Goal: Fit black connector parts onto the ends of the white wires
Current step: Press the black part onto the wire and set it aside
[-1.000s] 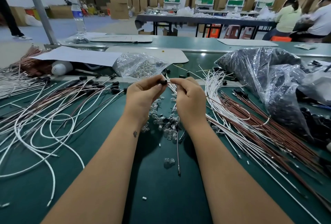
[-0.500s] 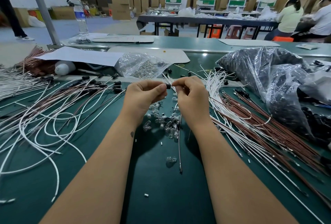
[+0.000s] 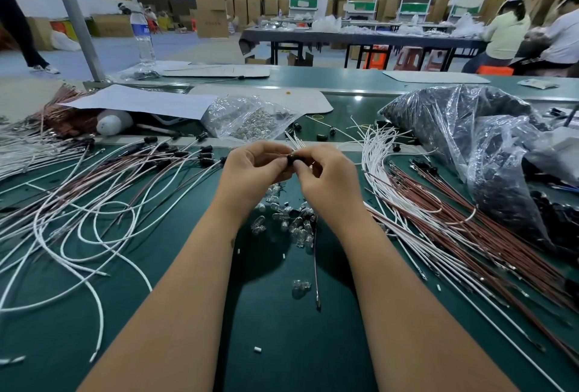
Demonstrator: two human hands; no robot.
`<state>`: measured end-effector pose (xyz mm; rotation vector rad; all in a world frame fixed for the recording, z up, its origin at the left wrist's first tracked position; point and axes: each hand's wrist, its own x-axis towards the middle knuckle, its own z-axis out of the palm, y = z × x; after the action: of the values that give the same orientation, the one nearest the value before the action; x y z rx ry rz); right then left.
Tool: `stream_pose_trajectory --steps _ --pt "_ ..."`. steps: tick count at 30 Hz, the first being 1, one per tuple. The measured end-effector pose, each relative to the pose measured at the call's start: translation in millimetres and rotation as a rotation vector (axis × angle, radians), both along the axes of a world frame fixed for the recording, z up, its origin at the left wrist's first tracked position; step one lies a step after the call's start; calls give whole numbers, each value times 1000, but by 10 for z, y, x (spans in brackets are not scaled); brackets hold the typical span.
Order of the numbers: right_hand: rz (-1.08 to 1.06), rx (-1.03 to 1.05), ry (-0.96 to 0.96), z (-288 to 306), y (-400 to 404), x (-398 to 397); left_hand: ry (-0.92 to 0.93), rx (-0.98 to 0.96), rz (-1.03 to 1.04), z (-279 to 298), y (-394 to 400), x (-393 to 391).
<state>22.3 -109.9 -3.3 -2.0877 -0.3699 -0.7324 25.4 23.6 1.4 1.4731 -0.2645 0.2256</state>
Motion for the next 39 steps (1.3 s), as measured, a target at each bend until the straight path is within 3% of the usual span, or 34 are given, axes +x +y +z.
stream_pose_trajectory --steps 5,8,10,12,15,17,20,25,30,39 --pt "-27 -145 4 -3 -7 11 -93 180 169 3 29 4" --pt "-193 -172 107 -7 -101 50 -66 243 480 -18 195 69" --pt "-258 -140 153 -2 -189 70 -1 410 728 -47 385 109" --pt "-256 -135 149 1 -220 70 -7 718 841 -64 444 114" --pt "-155 -145 126 1 -142 45 -407 911 720 -15 220 69" --pt "-71 -151 101 -16 -66 32 -508 861 454 9 15 38" --pt "-1 -104 92 -49 3 30 -377 735 250 -65 -138 8" --pt "6 -43 102 -69 -49 49 -145 506 224 -67 -93 26" --pt "-26 107 101 -51 -87 28 -136 465 264 -47 -16 45" --pt "-43 158 44 0 -108 9 -104 386 236 -51 41 89"
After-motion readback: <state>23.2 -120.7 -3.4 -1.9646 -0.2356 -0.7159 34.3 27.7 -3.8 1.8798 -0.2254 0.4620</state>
